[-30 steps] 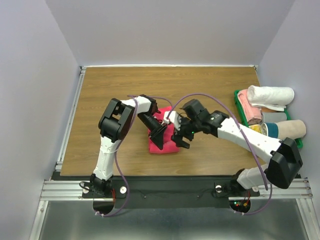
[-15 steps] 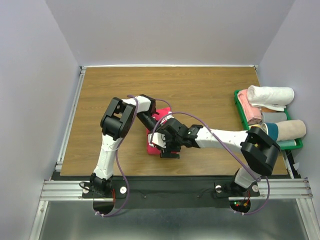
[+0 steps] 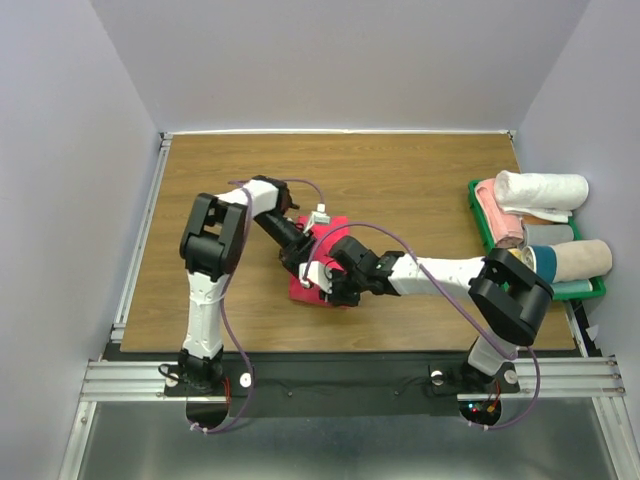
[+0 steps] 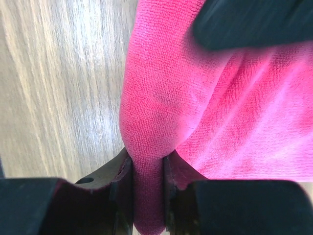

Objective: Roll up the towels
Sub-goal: Roll the towel

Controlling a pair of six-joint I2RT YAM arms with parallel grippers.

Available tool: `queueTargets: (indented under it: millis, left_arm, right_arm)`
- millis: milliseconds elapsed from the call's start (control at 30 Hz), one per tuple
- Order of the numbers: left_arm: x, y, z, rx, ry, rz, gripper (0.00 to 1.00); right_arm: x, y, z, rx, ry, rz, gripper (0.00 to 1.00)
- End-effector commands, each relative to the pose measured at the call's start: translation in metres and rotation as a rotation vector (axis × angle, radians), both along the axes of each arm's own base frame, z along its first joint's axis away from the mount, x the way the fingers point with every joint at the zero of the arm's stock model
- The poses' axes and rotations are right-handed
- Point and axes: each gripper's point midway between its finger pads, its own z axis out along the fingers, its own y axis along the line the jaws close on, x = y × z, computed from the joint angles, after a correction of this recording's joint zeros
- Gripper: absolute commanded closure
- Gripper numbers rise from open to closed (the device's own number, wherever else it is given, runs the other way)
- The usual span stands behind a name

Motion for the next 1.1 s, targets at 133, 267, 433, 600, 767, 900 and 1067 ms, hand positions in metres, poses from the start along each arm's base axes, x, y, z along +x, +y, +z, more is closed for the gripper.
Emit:
queueTargets:
  millis: [133,267,433,600,767,900,1067]
  left_arm:
    - [0.098,0.077,0.029,0.072,-0.450,0.127,0.12]
    - [0.126,0.117,0.044,0.133,-0.577,0.232,0.12]
    - [0.136,0.148,0.078,0.193,-0.914,0.337,0.09]
    - [0.110,0.145,0.118,0.128,-1.209,0.364,0.01]
    - [0.033,0.114,0.115,0.055,-1.387,0.186,0.01]
    - [-0.004,0.084,0.104,-0.028,-1.447,0.063,0.01]
    - [-0.038,0.046,0.070,-0.078,-1.461,-0.076,0.01]
  right_arm:
    - [-0.031,-0.025,-0.017,-0.038,0.335,-0.060,0.99]
    - [-0.023,-0.025,-0.013,-0.025,0.469,-0.123,0.99]
    - [-0.023,-0.009,-0.001,-0.021,0.656,-0.140,0.99]
    - [-0.022,0.006,0.008,-0.032,0.814,-0.131,0.99]
    - [-0.019,0.013,0.004,-0.053,1.004,-0.166,0.99]
    - [-0.010,0.016,-0.006,-0.051,1.087,-0.191,0.98]
    - [-0.003,0.016,-0.012,-0.053,1.178,-0.227,0.94]
